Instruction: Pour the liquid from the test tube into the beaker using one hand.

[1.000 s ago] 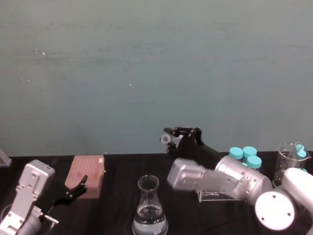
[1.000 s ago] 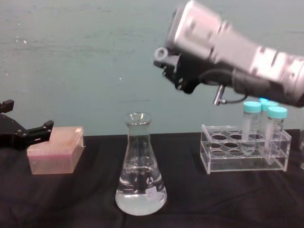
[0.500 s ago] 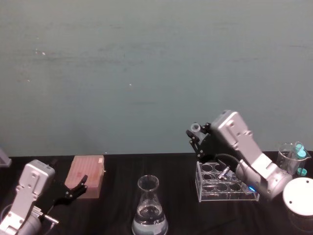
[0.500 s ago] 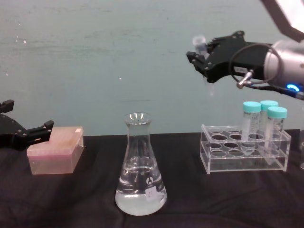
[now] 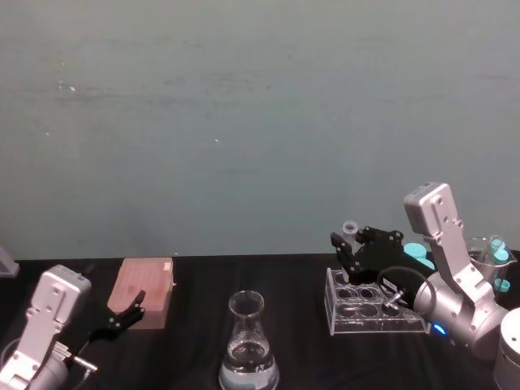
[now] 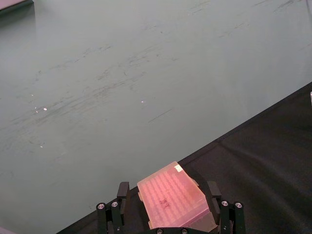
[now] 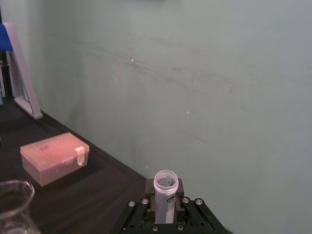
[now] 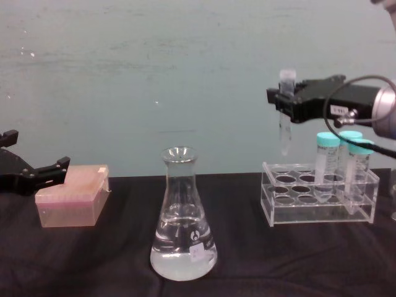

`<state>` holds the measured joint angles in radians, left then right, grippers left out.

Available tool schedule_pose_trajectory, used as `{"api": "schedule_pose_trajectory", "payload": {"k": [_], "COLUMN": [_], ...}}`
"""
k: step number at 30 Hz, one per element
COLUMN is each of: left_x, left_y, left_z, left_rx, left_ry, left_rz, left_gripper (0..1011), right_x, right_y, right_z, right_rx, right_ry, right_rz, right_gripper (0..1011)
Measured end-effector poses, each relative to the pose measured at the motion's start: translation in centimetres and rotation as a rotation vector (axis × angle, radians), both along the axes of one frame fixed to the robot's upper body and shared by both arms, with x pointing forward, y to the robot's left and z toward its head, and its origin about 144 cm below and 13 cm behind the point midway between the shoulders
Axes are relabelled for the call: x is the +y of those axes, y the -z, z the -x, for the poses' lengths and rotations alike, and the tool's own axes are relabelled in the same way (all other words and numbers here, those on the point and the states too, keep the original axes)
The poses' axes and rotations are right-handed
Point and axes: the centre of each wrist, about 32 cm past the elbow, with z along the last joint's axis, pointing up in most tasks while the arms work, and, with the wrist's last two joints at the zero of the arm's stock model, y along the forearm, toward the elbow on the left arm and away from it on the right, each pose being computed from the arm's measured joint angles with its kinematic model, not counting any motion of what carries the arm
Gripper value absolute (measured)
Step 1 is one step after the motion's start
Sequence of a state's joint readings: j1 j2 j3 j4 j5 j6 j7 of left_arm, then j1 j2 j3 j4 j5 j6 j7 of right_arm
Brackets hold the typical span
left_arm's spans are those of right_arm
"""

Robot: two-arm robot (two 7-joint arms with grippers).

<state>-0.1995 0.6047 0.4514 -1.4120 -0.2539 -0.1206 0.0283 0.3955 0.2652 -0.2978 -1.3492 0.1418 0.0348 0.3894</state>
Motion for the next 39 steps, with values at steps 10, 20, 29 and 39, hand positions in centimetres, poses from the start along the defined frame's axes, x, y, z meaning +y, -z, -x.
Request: {"api": "schedule_pose_trajectory", "payload": {"k": [10,20,29,39], "left_x": [0.0,0.0,0.0,0.0], "left_y": [0.0,0.0,0.0,0.0], "left_z": [0.0,0.0,0.0,0.0], "left_rx": [0.000,0.000,0.000,0.000], "left_ry": [0.000,0.000,0.000,0.000], "left_rz": [0.000,0.000,0.000,0.000], "left_gripper": [1000,1000,1000,1000], "right_x": [-0.6,-1.1,-1.1,-0.9], "right_y": [1.1,1.6,2.1,2.8], "right_z": [-0.4,-1.3,-2.1,-2.8], "right_rx": [0.025,0.030,0.051,0.069], "right_ry": [0.010,0.010,-0.001,-0.014], "right_rz": [0.012,0.015,0.015,0.016], "right_gripper": [215,215,215,215]}}
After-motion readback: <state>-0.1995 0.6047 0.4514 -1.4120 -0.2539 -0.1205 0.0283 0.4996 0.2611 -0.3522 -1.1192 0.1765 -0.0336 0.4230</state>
